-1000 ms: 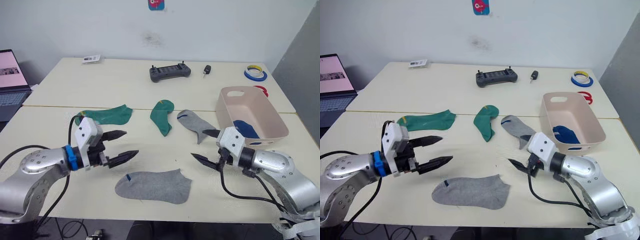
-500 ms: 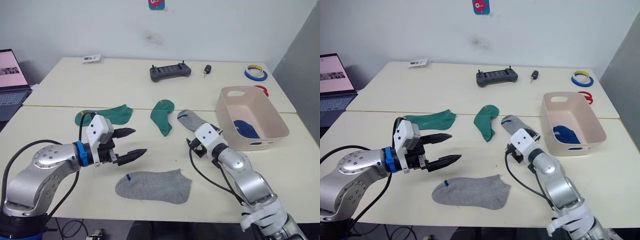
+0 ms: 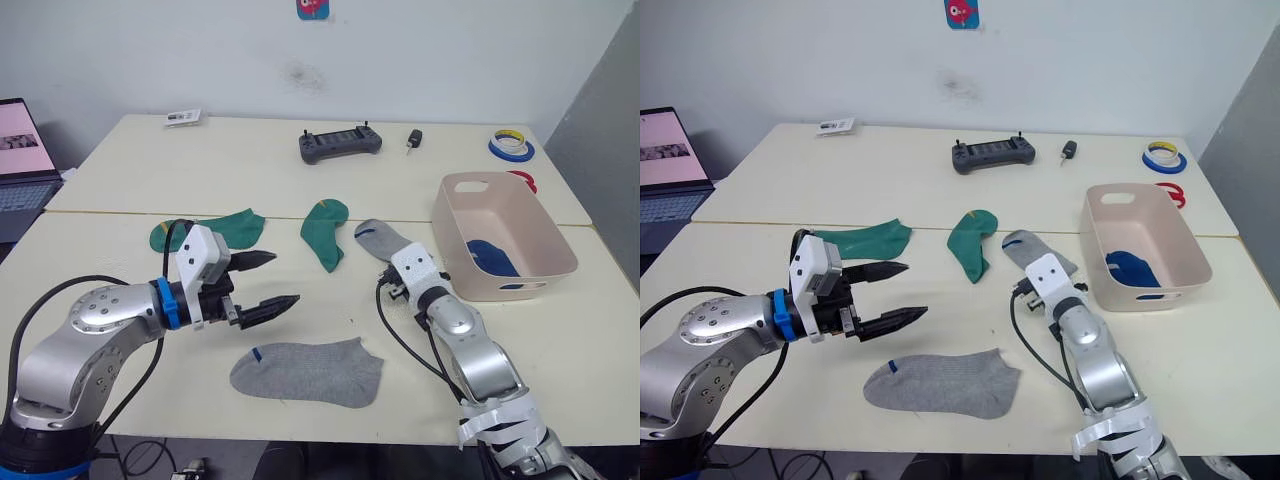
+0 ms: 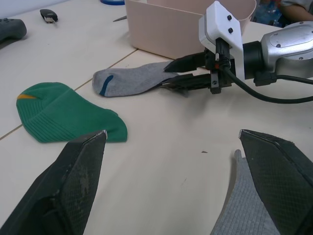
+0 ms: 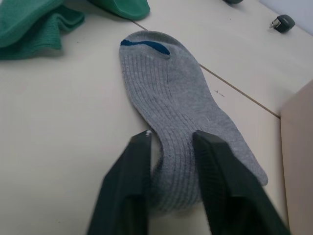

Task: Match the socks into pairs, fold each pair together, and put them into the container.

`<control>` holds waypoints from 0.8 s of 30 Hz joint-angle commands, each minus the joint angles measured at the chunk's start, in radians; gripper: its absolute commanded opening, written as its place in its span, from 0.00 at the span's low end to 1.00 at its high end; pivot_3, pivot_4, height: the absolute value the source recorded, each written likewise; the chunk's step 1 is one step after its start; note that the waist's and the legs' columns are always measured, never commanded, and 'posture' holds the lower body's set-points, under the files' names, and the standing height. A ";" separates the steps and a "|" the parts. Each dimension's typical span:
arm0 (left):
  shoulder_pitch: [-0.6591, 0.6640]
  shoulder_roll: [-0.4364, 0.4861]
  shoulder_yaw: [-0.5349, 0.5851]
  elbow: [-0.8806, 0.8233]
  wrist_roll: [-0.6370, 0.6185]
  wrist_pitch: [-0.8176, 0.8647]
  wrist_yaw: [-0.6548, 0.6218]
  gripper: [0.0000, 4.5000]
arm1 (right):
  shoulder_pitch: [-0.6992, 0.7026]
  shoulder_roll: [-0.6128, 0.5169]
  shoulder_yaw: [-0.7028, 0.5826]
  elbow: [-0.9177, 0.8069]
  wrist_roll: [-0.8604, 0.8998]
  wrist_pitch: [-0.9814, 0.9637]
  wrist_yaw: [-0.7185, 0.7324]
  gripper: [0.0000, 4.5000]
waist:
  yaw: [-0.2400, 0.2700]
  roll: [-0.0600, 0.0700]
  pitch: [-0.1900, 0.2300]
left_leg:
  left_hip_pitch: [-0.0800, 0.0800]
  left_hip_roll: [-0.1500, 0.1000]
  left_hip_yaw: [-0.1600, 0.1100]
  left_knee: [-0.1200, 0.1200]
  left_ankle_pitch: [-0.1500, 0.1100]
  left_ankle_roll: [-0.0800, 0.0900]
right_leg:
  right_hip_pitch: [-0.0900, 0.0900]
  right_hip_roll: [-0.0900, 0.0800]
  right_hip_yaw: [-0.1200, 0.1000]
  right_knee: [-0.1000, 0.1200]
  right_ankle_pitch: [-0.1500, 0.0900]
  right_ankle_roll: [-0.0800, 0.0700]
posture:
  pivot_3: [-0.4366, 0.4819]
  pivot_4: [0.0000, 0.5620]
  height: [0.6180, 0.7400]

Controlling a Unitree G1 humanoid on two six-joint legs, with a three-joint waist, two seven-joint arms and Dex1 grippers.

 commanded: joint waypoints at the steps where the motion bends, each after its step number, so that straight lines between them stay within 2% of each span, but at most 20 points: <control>1: -0.011 -0.001 0.019 -0.016 0.004 -0.029 0.004 1.00 | -0.001 -0.009 -0.018 -0.034 -0.008 -0.011 0.004 0.01 | 0.000 0.000 0.000 | 0.000 0.000 0.000 0.000 0.000 0.000 | 0.000 0.000 0.000 0.000 0.000 0.000 | 0.48 0.27 1.00; 4: -0.005 0.002 0.024 -0.007 0.011 -0.038 0.003 1.00 | -0.002 -0.022 -0.024 -0.042 -0.002 -0.016 0.020 0.01 | 0.000 0.000 0.000 | 0.000 0.000 0.000 0.000 0.000 0.000 | 0.000 0.000 0.000 0.000 0.000 0.000 | 0.48 0.27 1.00; 8: 0.009 0.002 0.042 0.006 0.011 -0.036 0.010 1.00 | -0.005 -0.067 0.001 -0.079 0.027 -0.087 0.112 0.01 | 0.000 0.000 0.000 | 0.000 0.000 0.000 0.000 0.000 0.000 | 0.000 0.000 0.000 0.000 0.000 0.000 | 0.48 0.27 1.00; 12: 0.035 0.006 0.064 0.024 0.015 -0.034 0.009 1.00 | 0.017 -0.173 0.028 -0.130 0.070 -0.186 0.271 0.01 | 0.000 0.000 0.000 | 0.000 0.000 0.001 0.000 0.000 0.000 | 0.000 0.000 0.000 0.000 0.000 0.000 | 0.48 0.27 1.00; 17: 0.047 0.002 0.086 0.028 -0.024 0.018 0.028 1.00 | 0.075 -0.384 0.029 -0.188 0.121 -0.342 0.500 0.01 | 0.003 0.000 0.000 | 0.000 0.000 -0.001 0.000 0.000 0.000 | 0.001 -0.001 0.000 -0.001 0.000 0.000 | 0.48 0.27 1.00; 24: 0.039 -0.016 0.049 -0.001 -0.066 0.096 0.055 1.00 | 0.155 -0.540 -0.075 -0.196 0.168 -0.410 0.605 0.01 | 0.002 0.000 0.000 | 0.000 0.000 -0.001 0.000 0.000 0.000 | 0.002 -0.001 0.000 -0.001 0.000 0.000 | 0.48 0.27 1.00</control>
